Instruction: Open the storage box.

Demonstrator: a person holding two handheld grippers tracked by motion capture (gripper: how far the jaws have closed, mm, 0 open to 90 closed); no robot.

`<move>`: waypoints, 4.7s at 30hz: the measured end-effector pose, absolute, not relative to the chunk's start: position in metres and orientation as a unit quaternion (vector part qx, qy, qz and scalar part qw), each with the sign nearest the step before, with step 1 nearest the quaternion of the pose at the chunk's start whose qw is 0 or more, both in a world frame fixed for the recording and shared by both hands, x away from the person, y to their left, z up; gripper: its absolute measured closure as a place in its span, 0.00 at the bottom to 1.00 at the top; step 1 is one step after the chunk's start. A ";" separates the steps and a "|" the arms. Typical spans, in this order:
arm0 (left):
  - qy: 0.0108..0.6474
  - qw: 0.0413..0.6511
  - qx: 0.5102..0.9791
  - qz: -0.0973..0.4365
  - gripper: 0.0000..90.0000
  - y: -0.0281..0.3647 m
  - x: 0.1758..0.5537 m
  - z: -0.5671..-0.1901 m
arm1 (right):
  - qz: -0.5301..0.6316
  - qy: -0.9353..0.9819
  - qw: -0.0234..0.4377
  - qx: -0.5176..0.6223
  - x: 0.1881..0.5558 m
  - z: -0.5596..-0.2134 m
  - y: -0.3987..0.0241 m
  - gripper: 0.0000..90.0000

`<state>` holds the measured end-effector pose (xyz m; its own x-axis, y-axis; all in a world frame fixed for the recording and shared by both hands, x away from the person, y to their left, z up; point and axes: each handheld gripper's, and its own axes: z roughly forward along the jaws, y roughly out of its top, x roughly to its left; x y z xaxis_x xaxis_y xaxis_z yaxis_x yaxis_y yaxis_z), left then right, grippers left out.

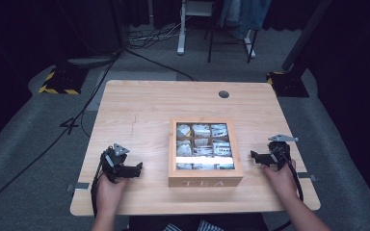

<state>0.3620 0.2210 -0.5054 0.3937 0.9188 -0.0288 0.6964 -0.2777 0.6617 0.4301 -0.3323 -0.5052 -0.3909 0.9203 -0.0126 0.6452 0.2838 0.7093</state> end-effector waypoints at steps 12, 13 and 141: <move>0.528 0.305 0.769 0.190 0.21 0.225 0.361 -0.501 | 0.327 0.777 0.213 0.493 0.427 -0.505 -0.332 0.05; 0.538 0.314 0.762 0.179 0.24 0.229 0.361 -0.499 | 0.327 0.777 0.214 0.493 0.427 -0.505 -0.332 0.05; 0.335 0.486 0.788 0.174 0.83 0.107 0.346 -0.364 | 0.331 0.782 0.212 0.483 0.425 -0.505 -0.329 0.07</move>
